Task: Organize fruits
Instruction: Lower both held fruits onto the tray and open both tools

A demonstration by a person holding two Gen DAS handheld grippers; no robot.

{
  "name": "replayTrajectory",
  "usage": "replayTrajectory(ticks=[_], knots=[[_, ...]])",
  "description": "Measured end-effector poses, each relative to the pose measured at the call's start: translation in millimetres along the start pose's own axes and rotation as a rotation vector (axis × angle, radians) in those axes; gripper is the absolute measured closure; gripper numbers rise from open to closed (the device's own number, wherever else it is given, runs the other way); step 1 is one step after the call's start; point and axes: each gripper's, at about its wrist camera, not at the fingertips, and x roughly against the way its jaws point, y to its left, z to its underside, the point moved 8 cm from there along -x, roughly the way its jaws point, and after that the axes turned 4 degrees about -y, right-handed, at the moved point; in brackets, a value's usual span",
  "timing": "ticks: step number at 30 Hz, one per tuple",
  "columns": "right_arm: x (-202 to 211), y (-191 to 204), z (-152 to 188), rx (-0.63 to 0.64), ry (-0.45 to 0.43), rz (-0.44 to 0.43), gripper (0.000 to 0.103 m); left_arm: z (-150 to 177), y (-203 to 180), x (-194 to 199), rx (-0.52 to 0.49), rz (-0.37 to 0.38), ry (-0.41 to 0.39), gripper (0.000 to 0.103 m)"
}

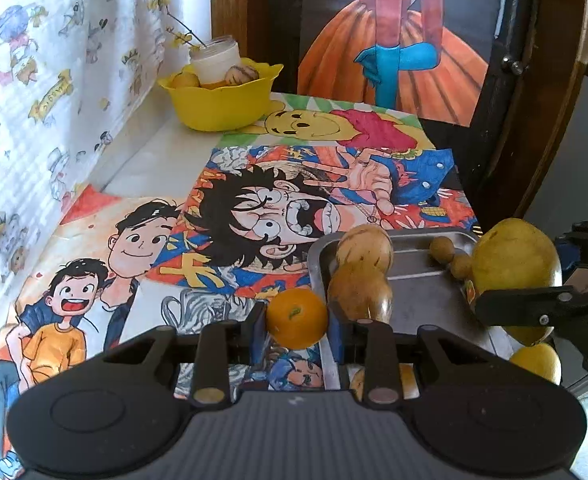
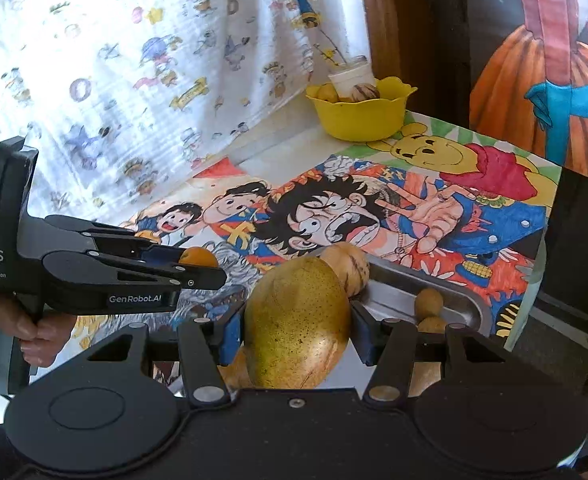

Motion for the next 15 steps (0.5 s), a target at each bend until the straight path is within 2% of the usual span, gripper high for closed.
replayTrajectory(ticks=[8, 15], knots=[[0.5, 5.3, 23.0, 0.051, -0.039, -0.047, 0.047, 24.6, -3.8, 7.8, 0.017, 0.001, -0.082, 0.069], [16.4, 15.4, 38.3, 0.090, -0.104, -0.099, 0.047, 44.8, -8.2, 30.2, 0.048, -0.078, -0.144, 0.069]])
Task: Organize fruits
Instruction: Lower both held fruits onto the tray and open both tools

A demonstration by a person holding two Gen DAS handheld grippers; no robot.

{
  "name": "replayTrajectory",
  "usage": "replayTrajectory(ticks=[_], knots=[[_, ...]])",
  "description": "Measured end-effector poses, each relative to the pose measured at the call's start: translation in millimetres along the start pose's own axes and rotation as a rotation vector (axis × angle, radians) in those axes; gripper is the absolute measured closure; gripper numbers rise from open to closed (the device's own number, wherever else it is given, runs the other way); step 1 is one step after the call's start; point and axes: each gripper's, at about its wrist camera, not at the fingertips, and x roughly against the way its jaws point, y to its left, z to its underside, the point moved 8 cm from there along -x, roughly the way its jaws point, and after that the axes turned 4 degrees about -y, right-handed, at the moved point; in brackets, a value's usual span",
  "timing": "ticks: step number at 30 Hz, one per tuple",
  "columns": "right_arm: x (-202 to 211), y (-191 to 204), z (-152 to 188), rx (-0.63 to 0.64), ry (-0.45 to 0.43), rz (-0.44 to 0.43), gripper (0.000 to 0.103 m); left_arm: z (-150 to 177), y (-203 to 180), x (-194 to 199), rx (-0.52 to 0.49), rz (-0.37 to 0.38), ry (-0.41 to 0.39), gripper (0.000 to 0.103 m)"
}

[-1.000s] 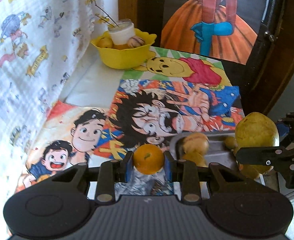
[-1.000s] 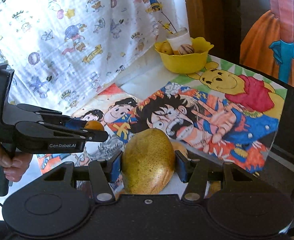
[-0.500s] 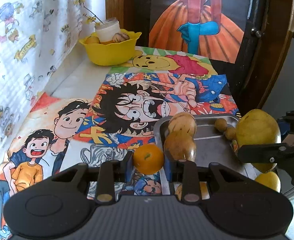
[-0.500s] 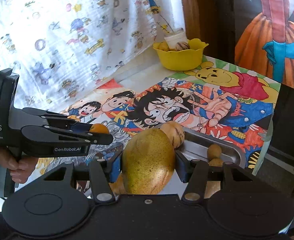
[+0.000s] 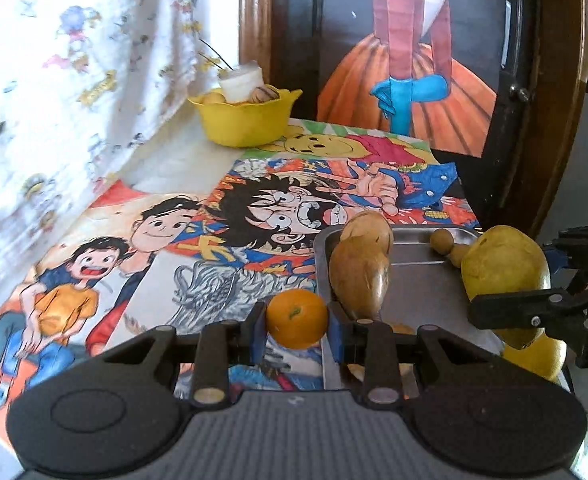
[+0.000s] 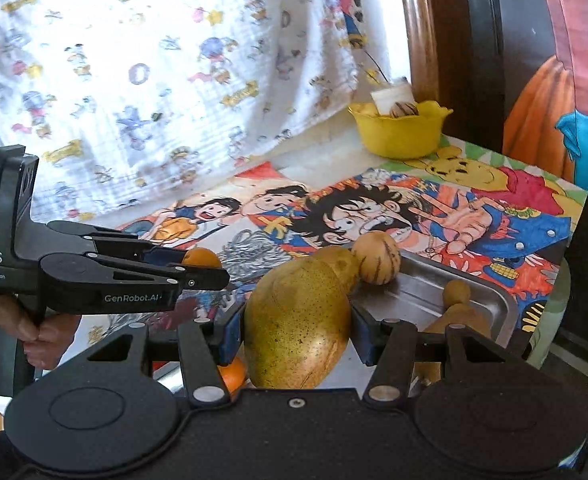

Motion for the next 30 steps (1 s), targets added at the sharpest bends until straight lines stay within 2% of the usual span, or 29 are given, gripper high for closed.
replayTrajectory(ticks=[7, 16, 23, 30], knots=[[26.3, 25.3, 19.9, 0.014, -0.035, 0.020, 0.047, 22.0, -7.3, 34.9, 0.003, -0.028, -0.028, 0.069], [58.1, 45.6, 47.0, -0.026, -0.067, 0.090, 0.047, 39.5, -20.6, 63.0, -0.018, 0.013, -0.041, 0.068], [64.6, 39.8, 67.4, -0.058, -0.058, 0.157, 0.047, 48.5, -37.4, 64.3, -0.037, 0.031, -0.036, 0.068], [56.3, 26.8, 89.6, -0.104, -0.024, 0.206, 0.047, 65.5, -56.3, 50.6, -0.065, 0.051, 0.012, 0.068]])
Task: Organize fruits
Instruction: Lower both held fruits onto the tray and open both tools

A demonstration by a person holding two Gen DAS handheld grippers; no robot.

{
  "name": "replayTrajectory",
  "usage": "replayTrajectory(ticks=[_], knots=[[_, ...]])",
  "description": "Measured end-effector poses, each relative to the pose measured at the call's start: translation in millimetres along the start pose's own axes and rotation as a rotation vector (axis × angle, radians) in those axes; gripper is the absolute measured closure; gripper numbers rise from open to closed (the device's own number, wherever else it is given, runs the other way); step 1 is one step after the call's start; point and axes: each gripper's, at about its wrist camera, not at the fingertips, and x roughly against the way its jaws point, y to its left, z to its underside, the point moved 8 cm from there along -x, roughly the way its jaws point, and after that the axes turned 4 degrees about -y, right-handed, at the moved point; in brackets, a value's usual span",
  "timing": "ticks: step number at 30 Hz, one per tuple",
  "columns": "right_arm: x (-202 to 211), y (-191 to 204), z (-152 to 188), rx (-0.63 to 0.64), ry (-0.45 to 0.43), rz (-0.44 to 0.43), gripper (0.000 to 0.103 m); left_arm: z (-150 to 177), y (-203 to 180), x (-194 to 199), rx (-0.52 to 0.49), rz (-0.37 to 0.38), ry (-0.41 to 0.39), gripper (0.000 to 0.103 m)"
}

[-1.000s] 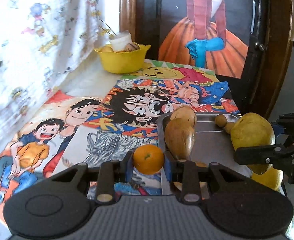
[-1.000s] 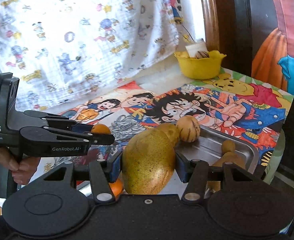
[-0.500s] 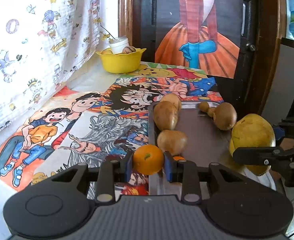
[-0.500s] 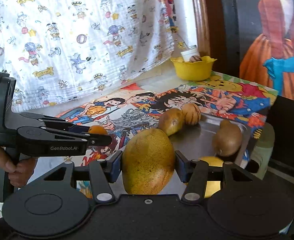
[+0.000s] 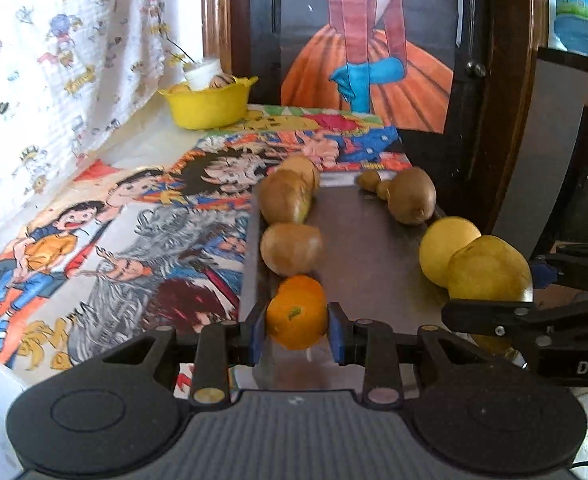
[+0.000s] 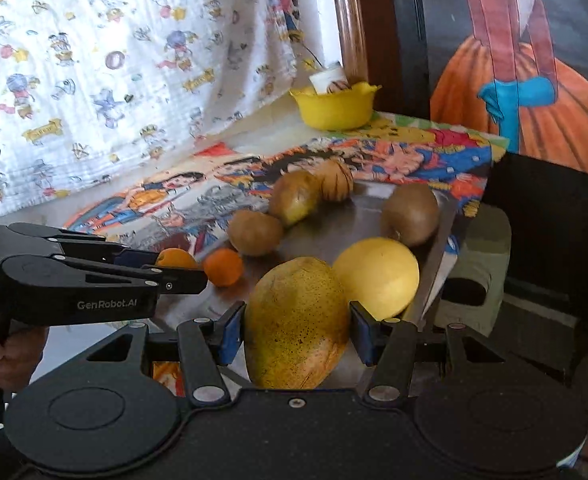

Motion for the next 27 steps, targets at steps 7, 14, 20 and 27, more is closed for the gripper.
replayTrajectory(ticks=[7, 14, 20, 27], knots=[[-4.7, -1.9, 8.0, -0.016, 0.015, -0.008, 0.047, 4.2, -4.8, -3.3, -0.005, 0.002, 0.022, 0.068], [-6.8, -5.2, 11.0, -0.037, 0.016, 0.006, 0.047, 7.8, -2.6, -7.5, 0.004, -0.004, 0.042, 0.068], [-2.1, -6.9, 9.0, -0.033, -0.006, 0.020, 0.046, 9.6, -0.5, -7.1, 0.013, -0.009, 0.046, 0.068], [1.8, -4.6, 15.4, -0.046, -0.005, 0.025, 0.045, 9.1, -0.2, -1.9, 0.025, -0.006, 0.032, 0.055]])
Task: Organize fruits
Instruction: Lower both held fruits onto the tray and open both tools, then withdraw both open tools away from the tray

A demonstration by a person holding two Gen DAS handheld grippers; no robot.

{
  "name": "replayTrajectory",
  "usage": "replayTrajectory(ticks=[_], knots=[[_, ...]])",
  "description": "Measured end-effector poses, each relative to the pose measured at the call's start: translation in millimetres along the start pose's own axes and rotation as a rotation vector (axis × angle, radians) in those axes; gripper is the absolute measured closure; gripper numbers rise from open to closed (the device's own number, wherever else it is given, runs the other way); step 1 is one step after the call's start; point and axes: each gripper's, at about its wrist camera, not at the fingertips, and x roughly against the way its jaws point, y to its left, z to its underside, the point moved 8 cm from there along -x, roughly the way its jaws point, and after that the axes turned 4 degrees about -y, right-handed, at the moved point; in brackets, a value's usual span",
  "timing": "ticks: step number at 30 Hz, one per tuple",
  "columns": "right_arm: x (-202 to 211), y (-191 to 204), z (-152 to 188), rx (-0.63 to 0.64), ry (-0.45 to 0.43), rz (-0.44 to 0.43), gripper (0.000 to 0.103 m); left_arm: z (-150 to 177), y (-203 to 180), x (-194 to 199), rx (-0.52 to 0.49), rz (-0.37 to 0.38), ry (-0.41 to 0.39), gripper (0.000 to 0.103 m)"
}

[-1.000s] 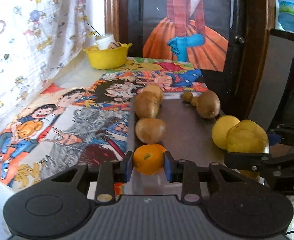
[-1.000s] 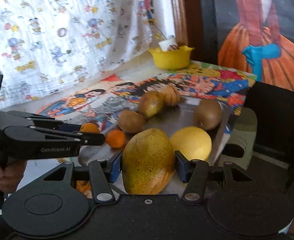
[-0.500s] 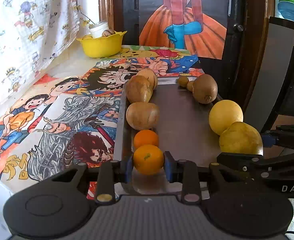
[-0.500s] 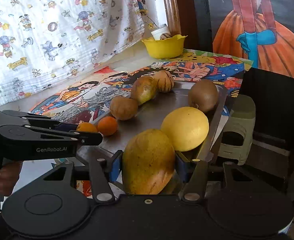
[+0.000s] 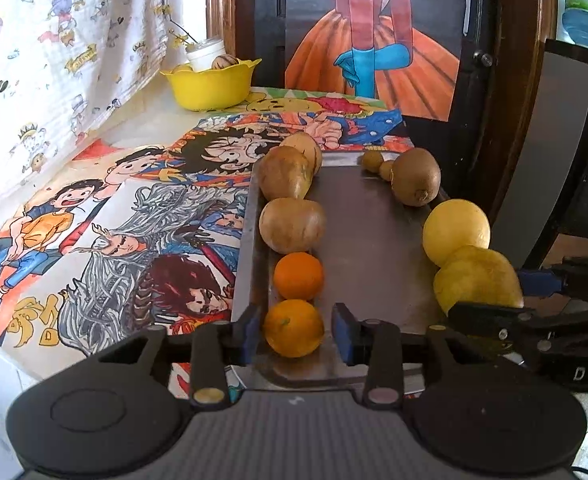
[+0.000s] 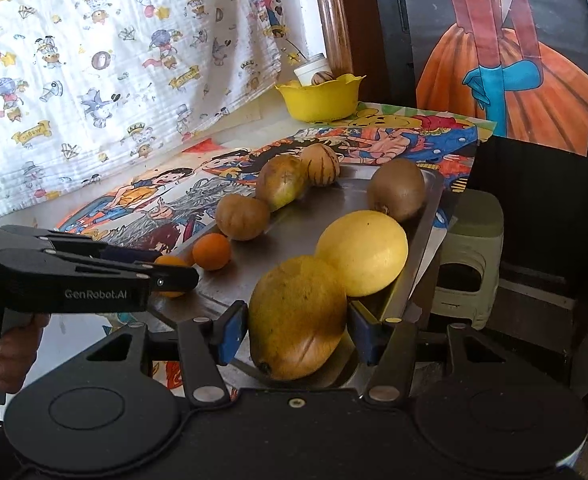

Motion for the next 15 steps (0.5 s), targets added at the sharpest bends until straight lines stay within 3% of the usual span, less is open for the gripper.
replayTrajectory(ticks=[1, 8, 15], knots=[[1.3, 0.2, 1.1, -0.002, -0.002, 0.000, 0.045, -0.6, 0.3, 1.7, -0.002, -0.007, -0.007, 0.050], [11.8, 1.5, 6.5, -0.017, -0.021, 0.009, 0.040, -1.4, 3.3, 10.9, 0.006, -0.018, -0.032, 0.044], [27.0, 8.4, 9.6, -0.018, -0.057, 0.022, 0.025, 3.5, 13.3, 30.9, 0.030, -0.045, -0.079, 0.022]])
